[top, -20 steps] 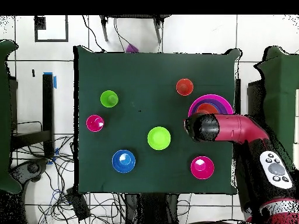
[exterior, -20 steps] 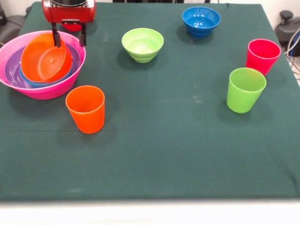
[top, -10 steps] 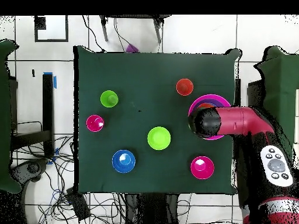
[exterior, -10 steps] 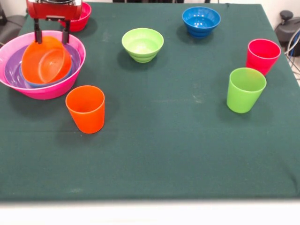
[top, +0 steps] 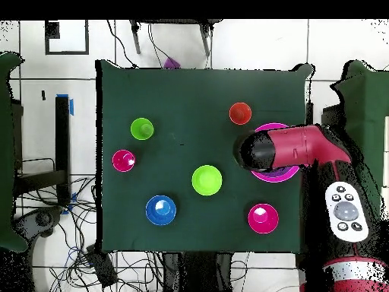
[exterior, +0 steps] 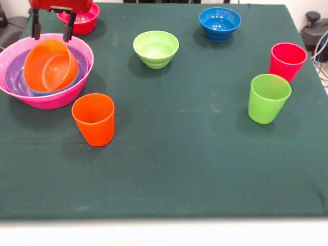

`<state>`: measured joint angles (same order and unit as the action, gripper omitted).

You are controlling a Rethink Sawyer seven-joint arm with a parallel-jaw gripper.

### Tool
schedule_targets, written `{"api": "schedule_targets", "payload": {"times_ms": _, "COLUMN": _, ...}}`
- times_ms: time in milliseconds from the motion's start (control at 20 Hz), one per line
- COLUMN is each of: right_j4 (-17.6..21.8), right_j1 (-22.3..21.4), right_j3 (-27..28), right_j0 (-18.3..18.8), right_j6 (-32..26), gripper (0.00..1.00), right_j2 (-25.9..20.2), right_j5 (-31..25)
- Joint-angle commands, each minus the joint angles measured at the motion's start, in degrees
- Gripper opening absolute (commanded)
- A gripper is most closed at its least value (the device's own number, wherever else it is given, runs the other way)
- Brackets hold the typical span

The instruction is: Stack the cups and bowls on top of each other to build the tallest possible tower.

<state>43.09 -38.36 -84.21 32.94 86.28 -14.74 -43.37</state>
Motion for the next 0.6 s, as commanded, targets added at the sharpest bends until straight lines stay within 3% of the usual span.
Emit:
{"api": "schedule_targets", "payload": {"times_ms": 50, "right_j4": -1.46, "right_j1": 4.40, "right_j3": 0.78, "right_j0": 0.93, "right_j6": -11.40, "gripper": 1.00, "right_j2": -4.45, "right_j5": -7.13}}
{"api": "schedule_targets", "payload": {"times_ms": 150, "right_j4": -3.21, "right_j1": 5.66, "right_j3": 0.13, "right_j0": 2.21, "right_j6": -11.40, "gripper": 1.00, "right_j2": -5.64, "right_j5": -6.71}}
{"api": "schedule_targets", "payload": {"times_ms": 600, "right_j4": -3.62, "right_j1": 8.11, "right_j3": -0.39, "right_j0": 4.77, "right_j6": -12.69, "gripper": 1.00, "right_j2": -6.97, "right_j5": -4.70}}
